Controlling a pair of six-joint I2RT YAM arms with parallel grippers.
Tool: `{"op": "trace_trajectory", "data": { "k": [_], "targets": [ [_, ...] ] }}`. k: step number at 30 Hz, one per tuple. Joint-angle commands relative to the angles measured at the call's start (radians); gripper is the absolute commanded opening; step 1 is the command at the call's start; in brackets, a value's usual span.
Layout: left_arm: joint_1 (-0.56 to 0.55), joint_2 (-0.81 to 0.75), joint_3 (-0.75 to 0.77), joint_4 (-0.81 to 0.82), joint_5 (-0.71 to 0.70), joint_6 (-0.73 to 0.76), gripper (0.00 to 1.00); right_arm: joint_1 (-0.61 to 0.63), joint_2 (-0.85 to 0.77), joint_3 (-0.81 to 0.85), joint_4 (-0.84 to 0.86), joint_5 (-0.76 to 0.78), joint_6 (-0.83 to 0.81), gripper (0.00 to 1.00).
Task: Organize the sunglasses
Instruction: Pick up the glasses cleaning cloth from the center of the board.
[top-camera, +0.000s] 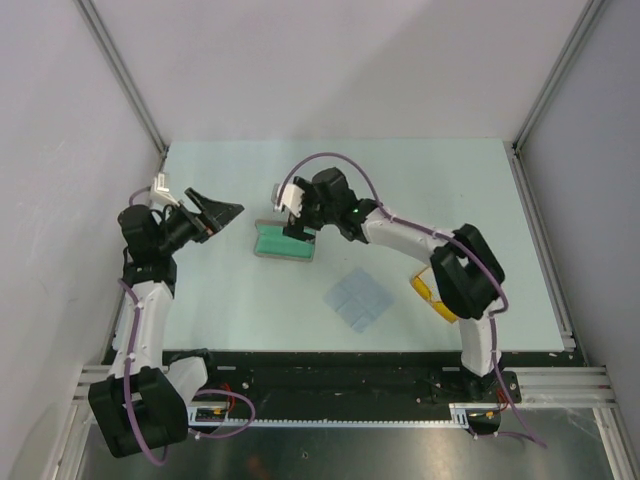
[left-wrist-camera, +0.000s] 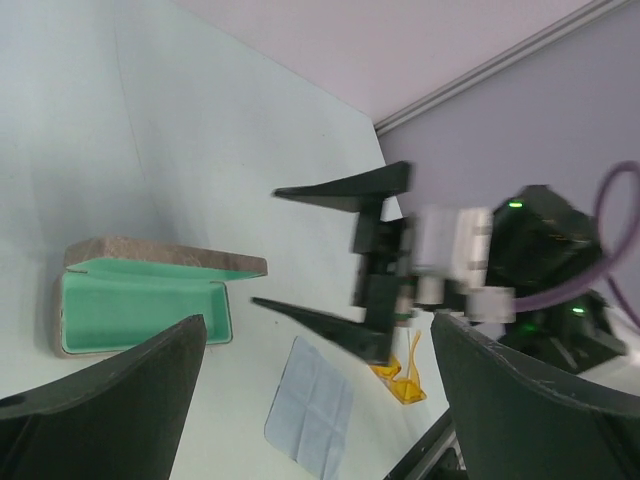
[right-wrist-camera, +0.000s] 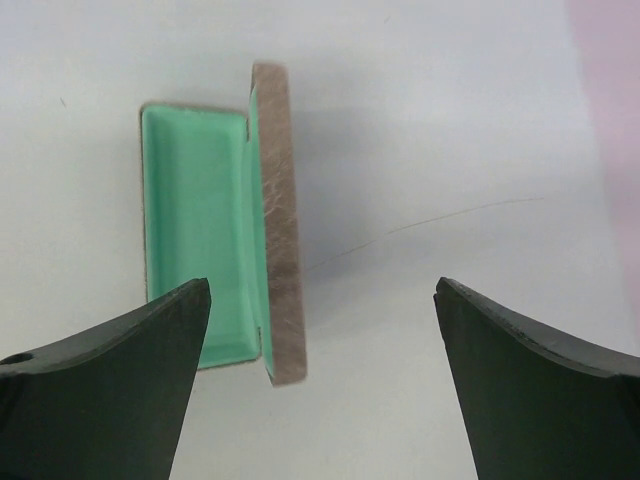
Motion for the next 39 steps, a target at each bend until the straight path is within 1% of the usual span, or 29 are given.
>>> {"op": "trace_trajectory", "data": {
  "k": [1, 3, 5, 6, 7, 8, 9, 10, 12, 13, 14, 15, 16, 17, 19, 20, 21, 23, 25, 26, 27, 28, 29, 30, 32, 34, 35, 36, 39],
  "targets": [
    [0.008, -0.025, 0.014, -0.017, -0.015, 0.030, 1.00, -0.004, -0.191, -0.020, 0.030, -0.021, 0.132, 1.00],
    [0.008, -0.041, 0.015, -0.017, -0.056, 0.019, 1.00, -0.002, -0.240, -0.018, -0.001, -0.004, 0.185, 1.00],
    [0.010, -0.065, 0.011, -0.017, -0.085, 0.015, 1.00, -0.004, -0.275, 0.003, -0.042, 0.029, 0.277, 1.00],
    [0.008, -0.073, 0.009, -0.016, -0.087, 0.021, 1.00, -0.008, -0.283, 0.017, -0.092, 0.064, 0.318, 1.00],
    [0.007, -0.079, 0.009, -0.014, -0.101, 0.030, 1.00, -0.014, -0.289, 0.040, -0.122, 0.068, 0.396, 1.00],
    [0.005, -0.085, 0.011, -0.014, -0.105, 0.035, 1.00, -0.030, -0.295, 0.042, -0.143, 0.071, 0.432, 1.00],
    [0.005, -0.082, 0.012, -0.014, -0.102, 0.033, 1.00, -0.037, -0.319, 0.040, -0.172, 0.098, 0.473, 1.00],
    [0.005, -0.075, 0.015, -0.014, -0.063, 0.038, 1.00, -0.045, -0.332, 0.027, -0.185, 0.121, 0.539, 1.00],
    [-0.030, -0.038, 0.029, -0.014, -0.026, 0.059, 1.00, -0.067, -0.388, -0.007, -0.180, 0.233, 0.629, 1.00],
    [-0.052, -0.035, 0.026, -0.016, -0.050, 0.062, 1.00, -0.079, -0.416, -0.062, -0.179, 0.239, 0.663, 1.00],
    [-0.116, -0.033, 0.022, -0.022, -0.082, 0.073, 1.00, -0.088, -0.445, -0.091, -0.176, 0.247, 0.724, 0.98],
    [-0.151, -0.035, 0.011, -0.031, -0.117, 0.079, 1.00, -0.100, -0.499, -0.125, -0.170, 0.282, 0.751, 0.94],
    [-0.192, -0.032, 0.008, -0.054, -0.153, 0.088, 1.00, -0.103, -0.519, -0.148, -0.174, 0.286, 0.775, 0.87],
    [-0.281, -0.026, 0.006, -0.069, -0.224, 0.099, 1.00, -0.105, -0.536, -0.179, -0.191, 0.320, 0.800, 0.85],
    [-0.363, -0.001, -0.004, -0.098, -0.283, 0.099, 0.96, -0.113, -0.566, -0.199, -0.255, 0.367, 0.826, 0.78],
    [-0.430, 0.007, -0.012, -0.102, -0.344, 0.087, 0.94, -0.114, -0.571, -0.208, -0.280, 0.373, 0.832, 0.76],
    [-0.460, 0.016, -0.032, -0.103, -0.370, 0.079, 0.91, -0.119, -0.574, -0.225, -0.321, 0.387, 0.858, 0.76],
    [-0.533, 0.020, -0.052, -0.112, -0.421, 0.058, 0.89, -0.136, -0.583, -0.251, -0.352, 0.378, 0.874, 0.75],
    [-0.576, 0.014, -0.092, -0.116, -0.495, 0.038, 0.84, -0.168, -0.585, -0.294, -0.367, 0.361, 0.914, 0.70],
    [-0.623, 0.011, -0.106, -0.116, -0.522, 0.018, 0.81, -0.180, -0.585, -0.306, -0.371, 0.342, 0.924, 0.68],
    [-0.651, 0.008, -0.136, -0.116, -0.589, 0.004, 0.78, -0.189, -0.582, -0.335, -0.371, 0.320, 0.953, 0.66],
    [-0.677, 0.005, -0.149, -0.117, -0.617, -0.008, 0.77, -0.208, -0.582, -0.349, -0.366, 0.310, 0.966, 0.64],
    [-0.731, 0.005, -0.159, -0.117, -0.642, -0.030, 0.75, -0.211, -0.582, -0.365, -0.358, 0.302, 0.975, 0.62],
    [-0.757, 0.014, -0.172, -0.116, -0.667, -0.039, 0.70, -0.215, -0.583, -0.378, -0.351, 0.296, 0.987, 0.60],
    [-0.824, 0.060, -0.175, -0.114, -0.707, -0.066, 0.66, -0.217, -0.586, -0.418, -0.334, 0.298, 1.010, 0.56],
    [-0.871, 0.105, -0.164, -0.113, -0.727, -0.074, 0.63, -0.220, -0.590, -0.458, -0.323, 0.258, 1.032, 0.55],
    [-0.880, 0.156, -0.158, -0.114, -0.730, -0.076, 0.59, -0.220, -0.590, -0.467, -0.315, 0.250, 1.038, 0.55],
    [-0.886, 0.178, -0.146, -0.114, -0.730, -0.076, 0.54, -0.222, -0.591, -0.478, -0.317, 0.249, 1.044, 0.55],
    [-0.906, 0.255, -0.120, -0.113, -0.734, -0.067, 0.49, -0.226, -0.608, -0.523, -0.315, 0.240, 1.065, 0.55]
  ]
}}
